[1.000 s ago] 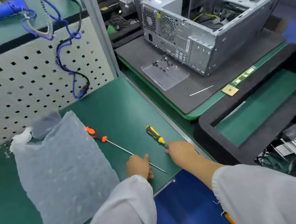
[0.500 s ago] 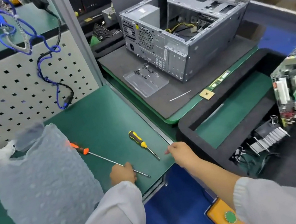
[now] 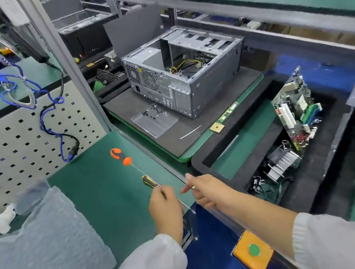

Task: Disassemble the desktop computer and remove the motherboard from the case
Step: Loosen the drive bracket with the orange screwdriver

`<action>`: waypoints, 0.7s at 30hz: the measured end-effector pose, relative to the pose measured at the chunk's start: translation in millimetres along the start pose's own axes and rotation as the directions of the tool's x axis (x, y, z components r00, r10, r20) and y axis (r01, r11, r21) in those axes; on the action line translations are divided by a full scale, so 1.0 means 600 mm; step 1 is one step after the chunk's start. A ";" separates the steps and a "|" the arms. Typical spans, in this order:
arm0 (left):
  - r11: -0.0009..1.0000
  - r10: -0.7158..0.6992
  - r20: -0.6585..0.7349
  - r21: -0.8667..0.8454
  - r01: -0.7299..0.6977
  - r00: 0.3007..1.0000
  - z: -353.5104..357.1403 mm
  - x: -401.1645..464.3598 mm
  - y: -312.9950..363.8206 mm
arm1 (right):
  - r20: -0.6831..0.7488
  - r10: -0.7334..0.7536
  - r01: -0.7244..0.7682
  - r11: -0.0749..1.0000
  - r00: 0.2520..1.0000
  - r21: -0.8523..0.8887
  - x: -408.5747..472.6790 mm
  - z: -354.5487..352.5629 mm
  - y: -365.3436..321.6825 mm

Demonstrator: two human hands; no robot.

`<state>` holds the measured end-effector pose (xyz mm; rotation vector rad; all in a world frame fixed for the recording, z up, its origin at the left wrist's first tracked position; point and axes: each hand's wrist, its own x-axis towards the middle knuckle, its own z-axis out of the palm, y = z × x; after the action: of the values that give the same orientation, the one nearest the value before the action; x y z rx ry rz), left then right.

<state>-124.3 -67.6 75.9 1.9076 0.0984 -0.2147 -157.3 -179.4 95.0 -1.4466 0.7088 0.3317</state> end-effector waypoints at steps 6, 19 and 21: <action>0.870 0.446 0.467 -0.025 -0.493 0.764 0.014 -0.159 0.073 | -0.062 -0.226 0.228 0.973 0.972 0.025 -0.167 -0.099 -0.069; 0.747 0.491 0.863 -0.486 -0.454 -0.117 0.287 -0.378 0.311 | -0.655 -0.455 0.416 0.880 0.603 -0.228 -0.527 -0.428 -0.023; 0.743 0.466 0.867 -0.492 -0.455 -0.177 0.340 -0.415 0.345 | -0.718 -0.463 0.401 0.874 0.519 -0.274 -0.561 -0.478 -0.020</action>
<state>-352.9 -320.7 249.6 1.1777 -1.6271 -1.0087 -473.6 -389.6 321.8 -1.7800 0.9729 -0.7370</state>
